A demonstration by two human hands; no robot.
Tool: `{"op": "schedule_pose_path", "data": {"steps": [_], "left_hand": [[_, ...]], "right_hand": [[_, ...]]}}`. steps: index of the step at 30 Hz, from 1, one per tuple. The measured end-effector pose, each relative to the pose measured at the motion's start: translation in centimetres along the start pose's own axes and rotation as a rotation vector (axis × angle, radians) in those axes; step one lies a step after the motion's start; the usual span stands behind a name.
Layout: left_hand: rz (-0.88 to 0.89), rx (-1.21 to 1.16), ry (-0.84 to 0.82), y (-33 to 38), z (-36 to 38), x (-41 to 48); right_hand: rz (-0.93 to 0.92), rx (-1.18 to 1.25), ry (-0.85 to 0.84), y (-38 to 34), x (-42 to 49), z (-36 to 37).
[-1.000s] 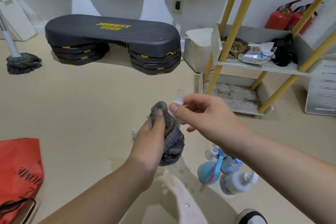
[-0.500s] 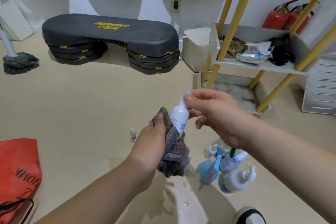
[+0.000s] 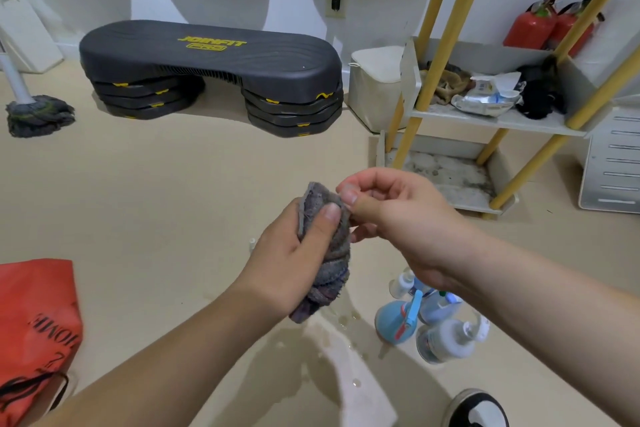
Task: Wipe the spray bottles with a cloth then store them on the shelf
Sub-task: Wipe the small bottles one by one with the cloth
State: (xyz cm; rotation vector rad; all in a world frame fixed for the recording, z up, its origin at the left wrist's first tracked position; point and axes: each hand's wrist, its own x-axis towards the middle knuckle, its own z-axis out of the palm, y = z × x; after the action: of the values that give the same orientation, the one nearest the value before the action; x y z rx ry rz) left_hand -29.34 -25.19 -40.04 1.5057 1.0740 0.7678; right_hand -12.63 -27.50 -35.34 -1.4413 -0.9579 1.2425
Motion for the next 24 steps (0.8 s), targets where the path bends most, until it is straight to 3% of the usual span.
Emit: {"op": "schedule_pose_path", "data": {"steps": [3, 5, 8, 10, 12, 14, 21, 24], "left_hand": [[-0.339, -0.252, -0.025, 0.3, -0.6, 0.8], [-0.355, -0.236, 0.093, 0.4, -0.6, 0.8], [-0.001, -0.039, 0.198, 0.4, 0.1, 0.1], [0.217, 0.112, 0.088, 0.3, 0.6, -0.6], [0.274, 0.173, -0.019, -0.1, 0.7, -0.7], [0.195, 0.148, -0.048, -0.1, 0.3, -0.5], [-0.368, -0.399, -0.210, 1.1, 0.1, -0.3], [-0.364, -0.391, -0.124, 1.1, 0.2, -0.3]], "right_hand": [[0.003, 0.006, -0.037, -0.1, 0.0, -0.5], [0.012, 0.007, -0.052, 0.0, -0.1, -0.5], [0.012, 0.008, -0.047, 0.2, 0.0, -0.6], [0.008, 0.016, -0.027, 0.3, 0.1, -0.5], [0.000, 0.031, 0.002, 0.1, 0.2, -0.6], [-0.017, 0.051, 0.022, -0.1, 0.4, -0.6], [-0.006, 0.114, -0.074, -0.8, 0.4, -0.7], [0.055, 0.106, -0.081, -1.0, 0.5, -1.3]]}}
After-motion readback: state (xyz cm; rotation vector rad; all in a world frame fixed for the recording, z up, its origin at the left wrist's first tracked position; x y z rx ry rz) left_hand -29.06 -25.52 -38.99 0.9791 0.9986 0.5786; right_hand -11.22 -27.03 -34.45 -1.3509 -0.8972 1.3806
